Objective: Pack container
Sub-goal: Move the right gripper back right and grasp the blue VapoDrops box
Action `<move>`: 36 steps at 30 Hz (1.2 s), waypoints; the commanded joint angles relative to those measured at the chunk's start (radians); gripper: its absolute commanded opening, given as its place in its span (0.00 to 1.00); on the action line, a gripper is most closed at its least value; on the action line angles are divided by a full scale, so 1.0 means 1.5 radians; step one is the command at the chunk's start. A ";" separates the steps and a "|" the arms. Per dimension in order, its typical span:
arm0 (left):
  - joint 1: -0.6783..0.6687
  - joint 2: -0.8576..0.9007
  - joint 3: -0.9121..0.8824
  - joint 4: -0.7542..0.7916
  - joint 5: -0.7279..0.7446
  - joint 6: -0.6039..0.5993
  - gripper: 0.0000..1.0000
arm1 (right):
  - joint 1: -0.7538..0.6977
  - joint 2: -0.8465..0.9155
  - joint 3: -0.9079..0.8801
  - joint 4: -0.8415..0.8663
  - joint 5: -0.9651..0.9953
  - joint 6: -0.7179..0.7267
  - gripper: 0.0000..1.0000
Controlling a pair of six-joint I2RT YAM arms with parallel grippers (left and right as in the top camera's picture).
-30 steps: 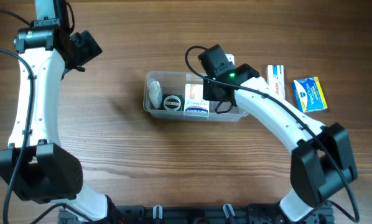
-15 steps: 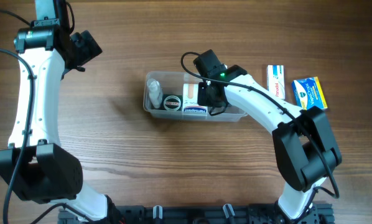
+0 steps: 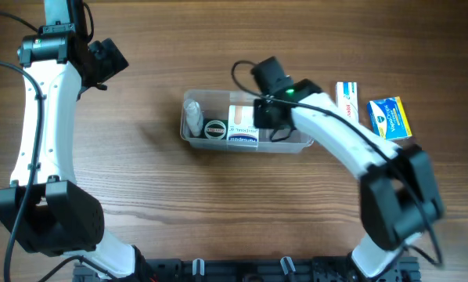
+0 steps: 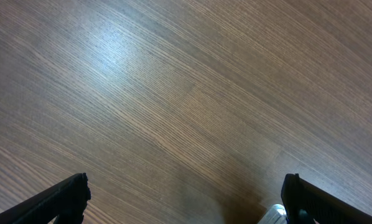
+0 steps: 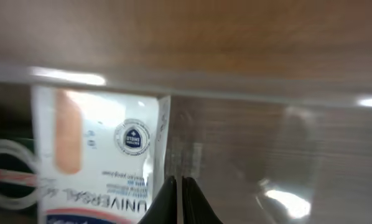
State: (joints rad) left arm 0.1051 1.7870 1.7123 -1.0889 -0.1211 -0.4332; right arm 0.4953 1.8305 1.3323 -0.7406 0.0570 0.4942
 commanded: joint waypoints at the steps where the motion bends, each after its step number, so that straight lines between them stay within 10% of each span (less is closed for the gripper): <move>1: 0.003 -0.014 0.006 0.000 0.006 -0.013 1.00 | -0.053 -0.130 0.015 -0.028 0.038 -0.015 0.05; 8: 0.003 -0.014 0.006 0.000 0.006 -0.014 1.00 | -0.271 -0.237 0.015 -0.159 0.130 -0.086 0.13; 11: 0.003 -0.014 0.006 0.000 0.006 -0.014 1.00 | -0.384 -0.228 -0.001 -0.172 0.130 -0.121 0.70; 16: 0.003 -0.014 0.006 0.000 0.006 -0.014 1.00 | -0.496 -0.198 -0.008 -0.134 0.114 -0.232 0.99; 36: 0.003 -0.014 0.006 0.000 0.006 -0.013 1.00 | -0.516 0.067 -0.008 0.023 0.062 -0.430 1.00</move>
State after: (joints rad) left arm 0.1051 1.7870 1.7123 -1.0889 -0.1207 -0.4332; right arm -0.2703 1.8961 1.3293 -0.7277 0.1825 -0.1162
